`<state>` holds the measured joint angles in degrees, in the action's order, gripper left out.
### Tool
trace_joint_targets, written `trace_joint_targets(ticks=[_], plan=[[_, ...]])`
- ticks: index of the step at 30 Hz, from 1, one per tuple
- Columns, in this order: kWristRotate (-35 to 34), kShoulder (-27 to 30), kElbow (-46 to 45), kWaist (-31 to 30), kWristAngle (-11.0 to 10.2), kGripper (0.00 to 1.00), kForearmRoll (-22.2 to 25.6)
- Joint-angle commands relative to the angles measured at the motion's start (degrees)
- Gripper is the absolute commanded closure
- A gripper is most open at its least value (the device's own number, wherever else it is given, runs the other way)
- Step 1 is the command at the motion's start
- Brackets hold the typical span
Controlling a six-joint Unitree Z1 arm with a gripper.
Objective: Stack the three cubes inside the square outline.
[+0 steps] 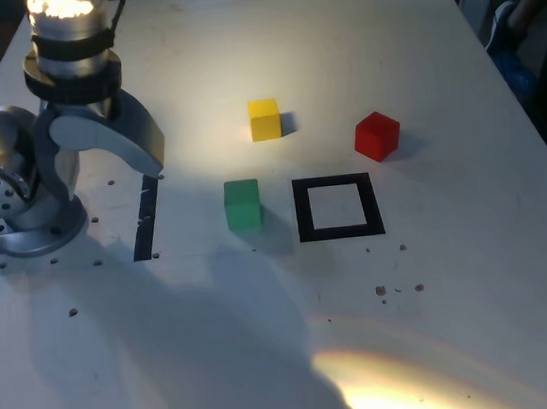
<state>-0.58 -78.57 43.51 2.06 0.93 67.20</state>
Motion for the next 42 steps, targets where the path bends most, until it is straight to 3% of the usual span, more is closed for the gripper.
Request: trace_joint_targets(ticks=[1,15,24,34,42], plan=[[-0.08,-0.41,-0.14,0.05,0.03,0.02,0.01],[-0.29,-0.73,-0.54,0.05,-0.06,0.01,-0.1],[-0.91,-2.11,3.27,0.57,-1.76,0.02,0.17],[-0.65,-10.4,24.31,0.58,-3.49,0.02,10.68],[1.47,-21.88,47.51,0.58,-5.01,0.02,19.63]])
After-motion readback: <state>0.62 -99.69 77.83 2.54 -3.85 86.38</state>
